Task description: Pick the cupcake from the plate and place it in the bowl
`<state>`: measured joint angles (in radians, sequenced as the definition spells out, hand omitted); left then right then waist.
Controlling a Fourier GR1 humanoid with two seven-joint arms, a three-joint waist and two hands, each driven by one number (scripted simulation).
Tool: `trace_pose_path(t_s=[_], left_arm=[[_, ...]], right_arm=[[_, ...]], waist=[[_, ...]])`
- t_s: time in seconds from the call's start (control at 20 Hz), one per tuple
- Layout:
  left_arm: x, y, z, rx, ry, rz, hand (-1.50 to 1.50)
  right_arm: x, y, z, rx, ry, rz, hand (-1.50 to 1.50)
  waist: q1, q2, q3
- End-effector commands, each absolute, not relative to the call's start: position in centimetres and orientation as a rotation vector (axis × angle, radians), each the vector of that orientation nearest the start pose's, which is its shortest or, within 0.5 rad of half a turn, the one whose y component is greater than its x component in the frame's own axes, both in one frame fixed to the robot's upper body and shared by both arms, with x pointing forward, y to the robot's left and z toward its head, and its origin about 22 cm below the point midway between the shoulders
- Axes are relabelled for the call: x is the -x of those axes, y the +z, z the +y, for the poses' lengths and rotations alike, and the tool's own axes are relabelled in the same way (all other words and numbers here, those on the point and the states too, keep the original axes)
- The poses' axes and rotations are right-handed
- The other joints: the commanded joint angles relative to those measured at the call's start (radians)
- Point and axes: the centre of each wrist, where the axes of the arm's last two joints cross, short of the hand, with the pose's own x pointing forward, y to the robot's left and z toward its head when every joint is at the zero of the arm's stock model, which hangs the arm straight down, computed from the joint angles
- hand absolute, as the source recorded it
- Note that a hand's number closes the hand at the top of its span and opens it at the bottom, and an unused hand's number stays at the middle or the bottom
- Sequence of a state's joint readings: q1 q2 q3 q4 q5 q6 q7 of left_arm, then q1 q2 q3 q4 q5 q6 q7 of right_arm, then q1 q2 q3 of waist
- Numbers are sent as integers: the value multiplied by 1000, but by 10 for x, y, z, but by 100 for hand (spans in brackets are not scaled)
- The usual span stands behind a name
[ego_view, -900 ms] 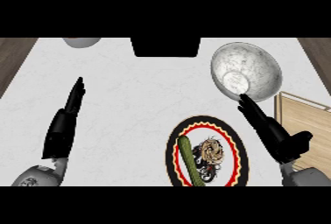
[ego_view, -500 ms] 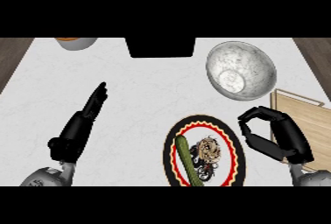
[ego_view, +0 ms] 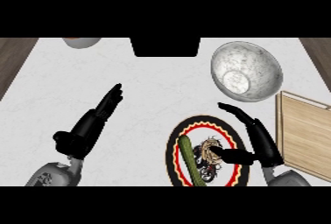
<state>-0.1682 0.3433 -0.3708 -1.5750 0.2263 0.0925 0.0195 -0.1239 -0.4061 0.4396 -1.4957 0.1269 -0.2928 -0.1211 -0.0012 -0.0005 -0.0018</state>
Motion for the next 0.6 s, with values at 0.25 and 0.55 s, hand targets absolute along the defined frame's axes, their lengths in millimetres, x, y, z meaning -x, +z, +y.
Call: trace_pose_path(t_s=[0.25,0.55], left_arm=[[-258,32,201,181,-395,-1594,0],[-263,40,200,178,-384,-1581,0]], right_arm=[[-281,62,-230,593,1162,-1311,-150],[-284,94,-199,456,1439,-932,-150]], waist=[[17,-3,-4],[15,-2,-3]])
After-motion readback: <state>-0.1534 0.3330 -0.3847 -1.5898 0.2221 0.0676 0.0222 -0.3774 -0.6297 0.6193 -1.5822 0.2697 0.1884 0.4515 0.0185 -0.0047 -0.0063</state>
